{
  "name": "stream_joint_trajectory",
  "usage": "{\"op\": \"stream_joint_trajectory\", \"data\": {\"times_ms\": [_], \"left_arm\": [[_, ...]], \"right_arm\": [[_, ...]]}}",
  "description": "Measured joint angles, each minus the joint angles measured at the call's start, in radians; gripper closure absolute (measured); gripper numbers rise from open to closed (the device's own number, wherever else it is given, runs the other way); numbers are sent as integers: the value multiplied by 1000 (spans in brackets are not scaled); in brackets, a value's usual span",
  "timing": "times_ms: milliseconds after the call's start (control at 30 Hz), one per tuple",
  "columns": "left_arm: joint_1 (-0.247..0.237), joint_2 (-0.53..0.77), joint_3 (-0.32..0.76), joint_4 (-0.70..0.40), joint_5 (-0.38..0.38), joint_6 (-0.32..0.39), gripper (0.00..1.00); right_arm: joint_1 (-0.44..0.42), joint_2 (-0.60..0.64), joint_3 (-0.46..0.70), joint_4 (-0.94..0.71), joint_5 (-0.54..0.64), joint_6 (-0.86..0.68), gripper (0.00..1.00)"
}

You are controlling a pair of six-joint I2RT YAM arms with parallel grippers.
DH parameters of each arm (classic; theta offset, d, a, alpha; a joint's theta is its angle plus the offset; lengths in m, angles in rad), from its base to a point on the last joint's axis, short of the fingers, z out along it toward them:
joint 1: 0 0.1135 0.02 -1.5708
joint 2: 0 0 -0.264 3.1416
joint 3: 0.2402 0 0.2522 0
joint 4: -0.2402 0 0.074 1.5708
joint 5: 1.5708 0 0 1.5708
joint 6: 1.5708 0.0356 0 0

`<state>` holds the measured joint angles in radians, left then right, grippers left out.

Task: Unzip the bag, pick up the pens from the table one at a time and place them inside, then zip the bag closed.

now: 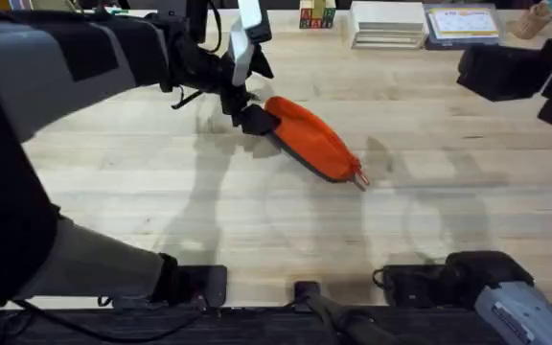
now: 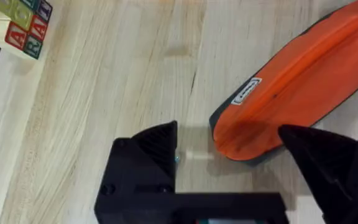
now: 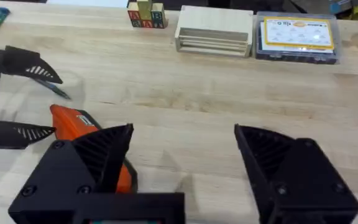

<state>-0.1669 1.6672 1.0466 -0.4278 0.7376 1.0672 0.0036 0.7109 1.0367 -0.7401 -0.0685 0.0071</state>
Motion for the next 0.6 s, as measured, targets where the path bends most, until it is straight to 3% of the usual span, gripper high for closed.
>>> {"op": "stream_joint_trajectory", "data": {"times_ms": [600], "left_arm": [[-8,2,0,-41,55,0,7]], "right_arm": [[0,0,0,-1,0,0,4]]}}
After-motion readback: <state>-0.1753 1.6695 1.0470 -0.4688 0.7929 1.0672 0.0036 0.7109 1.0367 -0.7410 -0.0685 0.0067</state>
